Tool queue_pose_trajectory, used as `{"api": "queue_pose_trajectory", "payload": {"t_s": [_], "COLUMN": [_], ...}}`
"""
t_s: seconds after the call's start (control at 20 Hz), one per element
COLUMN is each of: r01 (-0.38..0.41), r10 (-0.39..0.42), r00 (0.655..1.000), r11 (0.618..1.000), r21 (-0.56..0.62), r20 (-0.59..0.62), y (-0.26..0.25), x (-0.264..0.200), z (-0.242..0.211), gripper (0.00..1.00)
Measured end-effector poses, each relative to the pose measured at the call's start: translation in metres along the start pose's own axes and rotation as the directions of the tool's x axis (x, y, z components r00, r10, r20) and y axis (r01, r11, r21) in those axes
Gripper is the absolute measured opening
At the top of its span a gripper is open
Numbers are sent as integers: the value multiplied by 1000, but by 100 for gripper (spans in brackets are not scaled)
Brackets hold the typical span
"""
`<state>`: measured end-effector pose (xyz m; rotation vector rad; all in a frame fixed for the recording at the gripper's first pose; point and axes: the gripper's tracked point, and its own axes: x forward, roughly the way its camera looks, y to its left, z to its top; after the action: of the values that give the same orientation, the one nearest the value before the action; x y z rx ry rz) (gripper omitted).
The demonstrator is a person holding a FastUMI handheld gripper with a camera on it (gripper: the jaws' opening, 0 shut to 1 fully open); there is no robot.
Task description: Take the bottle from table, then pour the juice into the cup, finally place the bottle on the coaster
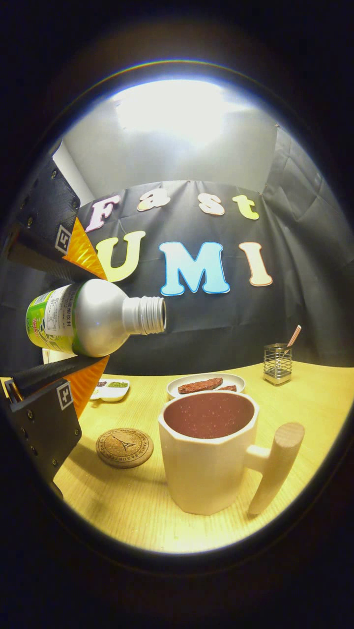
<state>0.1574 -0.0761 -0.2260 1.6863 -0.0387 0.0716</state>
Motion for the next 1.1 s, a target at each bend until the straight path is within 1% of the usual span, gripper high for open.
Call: {"api": "queue_pose_trajectory", "payload": {"t_s": [0.3, 0.5, 0.65, 1.1], "r01": [-27, -46, -77, -78], "r10": [25, 42, 71, 72], "r00": [999, 999, 996, 996], "r11": [995, 992, 985, 982], "r21": [97, 118, 157, 170], "r20": [24, 31, 48, 45], "y": [3, 8, 14, 12], "x": [3, 4, 5, 4], "z": [1, 1, 3, -2], "gripper": [79, 79, 79, 79]}}
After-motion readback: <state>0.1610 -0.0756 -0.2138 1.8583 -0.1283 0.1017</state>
